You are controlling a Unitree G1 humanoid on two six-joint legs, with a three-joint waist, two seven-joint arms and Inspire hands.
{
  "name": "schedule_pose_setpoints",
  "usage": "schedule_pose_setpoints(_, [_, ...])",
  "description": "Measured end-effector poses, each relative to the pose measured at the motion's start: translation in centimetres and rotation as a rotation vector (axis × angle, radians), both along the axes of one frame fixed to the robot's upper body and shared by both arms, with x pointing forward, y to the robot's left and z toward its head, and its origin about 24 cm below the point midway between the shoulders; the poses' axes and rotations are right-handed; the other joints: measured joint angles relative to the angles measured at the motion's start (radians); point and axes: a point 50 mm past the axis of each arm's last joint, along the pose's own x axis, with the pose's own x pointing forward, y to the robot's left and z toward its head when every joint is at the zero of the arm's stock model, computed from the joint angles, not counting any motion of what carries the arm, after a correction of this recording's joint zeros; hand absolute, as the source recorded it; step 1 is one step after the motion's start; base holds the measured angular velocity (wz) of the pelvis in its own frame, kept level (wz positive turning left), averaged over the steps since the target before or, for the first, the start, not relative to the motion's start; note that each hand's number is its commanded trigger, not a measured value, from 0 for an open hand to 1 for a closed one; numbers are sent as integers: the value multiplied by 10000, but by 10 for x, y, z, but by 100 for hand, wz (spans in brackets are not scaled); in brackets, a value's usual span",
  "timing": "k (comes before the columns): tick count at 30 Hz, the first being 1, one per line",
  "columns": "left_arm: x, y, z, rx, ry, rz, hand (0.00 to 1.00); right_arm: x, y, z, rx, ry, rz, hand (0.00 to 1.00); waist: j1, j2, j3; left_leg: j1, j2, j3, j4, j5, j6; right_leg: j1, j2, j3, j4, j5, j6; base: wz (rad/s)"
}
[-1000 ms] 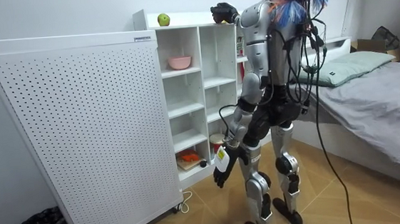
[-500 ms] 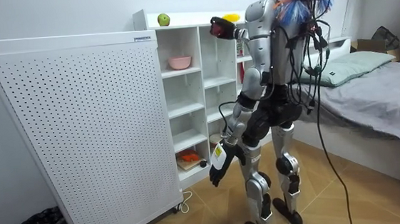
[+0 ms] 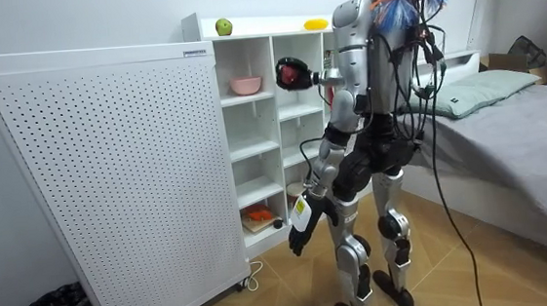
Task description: Arrange fruit in the closet
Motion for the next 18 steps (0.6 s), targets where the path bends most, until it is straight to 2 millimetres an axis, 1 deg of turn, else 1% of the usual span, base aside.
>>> schedule_pose_setpoints(1, [2, -3, -1, -142, 15, 108, 0, -1, -2, -11, 1, 410, -107, 100, -15, 135, 4, -191, 16, -1, 106, 0, 0, -154, 10, -9, 26, 37, -14, -3])
schedule_pose_setpoints(2, [5, -5, -1, -206, -37, 91, 0, -1, -3, -15, 49, 628, -171, 100, -16, 173, 2, -301, 19, -1, 127, 11, 4, -226, 10, -9, 53, 54, -24, 0])
schedule_pose_setpoints(3, [8, -8, -2, -336, -119, 104, 0, -1, -4, -24, 185, 1004, -318, 100, -68, 313, 55, -493, 22, -31, 227, 19, 7, -400, -9, -77, 174, 56, -26, 3])
schedule_pose_setpoints(4, [11, -9, -2, -427, -188, 205, 0, -3, -7, -34, 243, 1382, -526, 100, -105, 406, 64, -672, 22, -42, 264, 55, 17, -584, -41, -191, 244, 69, -45, 7])
schedule_pose_setpoints(5, [11, -10, -3, -469, -171, 309, 0, -5, -12, -46, 332, 1913, -782, 100, -110, 463, 57, -821, 10, -41, 245, 134, 23, -803, -83, -242, 377, 69, -46, 4])
schedule_pose_setpoints(6, [14, -10, -2, -464, -270, 364, 0, -6, -14, -51, 315, 2148, -887, 100, -108, 473, 55, -876, 4, -39, 248, 163, 26, -904, -97, -234, 432, 69, -46, 0])
schedule_pose_setpoints(7, [19, -10, -1, -469, -479, 571, 0, -8, -19, -60, 267, 2558, -1084, 100, -87, 478, 57, -1106, 1, -17, 265, 217, 33, -1190, -152, -229, 630, 67, -47, -6])
schedule_pose_setpoints(8, [19, -11, -2, -533, -528, 685, 0, -9, -22, -65, 383, 2830, -1278, 100, -84, 464, 62, -1353, -19, 12, 277, 290, 50, -1558, -185, -217, 863, 66, -48, -7])
schedule_pose_setpoints(10, [22, -14, -2, -700, -633, 829, 0, -9, -30, -70, 790, 3113, -1669, 100, -77, 471, 67, -1752, -41, 27, 474, 339, 72, -2041, -259, -204, 1139, 65, -49, -3])
schedule_pose_setpoints(12, [24, -18, -3, -934, -724, 1083, 0, -10, -39, -77, 1158, 3483, -2263, 100, -69, 502, 91, -2048, -34, 28, 677, 357, 104, -2329, -338, -224, 1322, 65, -52, 0])
schedule_pose_setpoints(13, [24, -21, -3, -1079, -764, 1181, 0, -9, -46, -80, 1338, 3693, -2622, 100, -69, 575, 187, -2214, -52, 35, 819, 358, 118, -2471, -386, -229, 1467, 64, -52, 0])
schedule_pose_setpoints(14, [24, -23, -4, -1171, -765, 1183, 0, -7, -51, -80, 1552, 3781, -2930, 100, -67, 652, 258, -2484, -71, 46, 938, 339, 159, -2730, -441, -240, 1663, 49, -69, 0])
schedule_pose_setpoints(15, [23, -24, -4, -1199, -750, 1190, 0, -6, -54, -80, 1725, 3809, -3081, 100, -66, 670, 271, -2637, -84, 41, 976, 329, 188, -2937, -491, -245, 1798, 31, -89, 3])
schedule_pose_setpoints(16, [22, -24, -5, -1231, -725, 1284, 0, -4, -60, -79, 2087, 3869, -3423, 100, -60, 679, 282, -2942, -145, 42, 1034, 335, 226, -3364, -584, -218, 2107, -10, -104, 5])
schedule_pose_setpoints(17, [21, -24, -5, -1197, -689, 1312, 0, 0, -66, -78, 2366, 3918, -3767, 100, -34, 693, 301, -3351, -191, 45, 1277, 359, 254, -3810, -675, -207, 2438, -71, -124, 7])
schedule_pose_setpoints(18, [21, -24, -5, -1209, -700, 1368, 0, 1, -69, -78, 2491, 3930, -3952, 100, -18, 706, 316, -3539, -207, 54, 1404, 360, 257, -4015, -705, -180, 2598, -102, -128, 5])
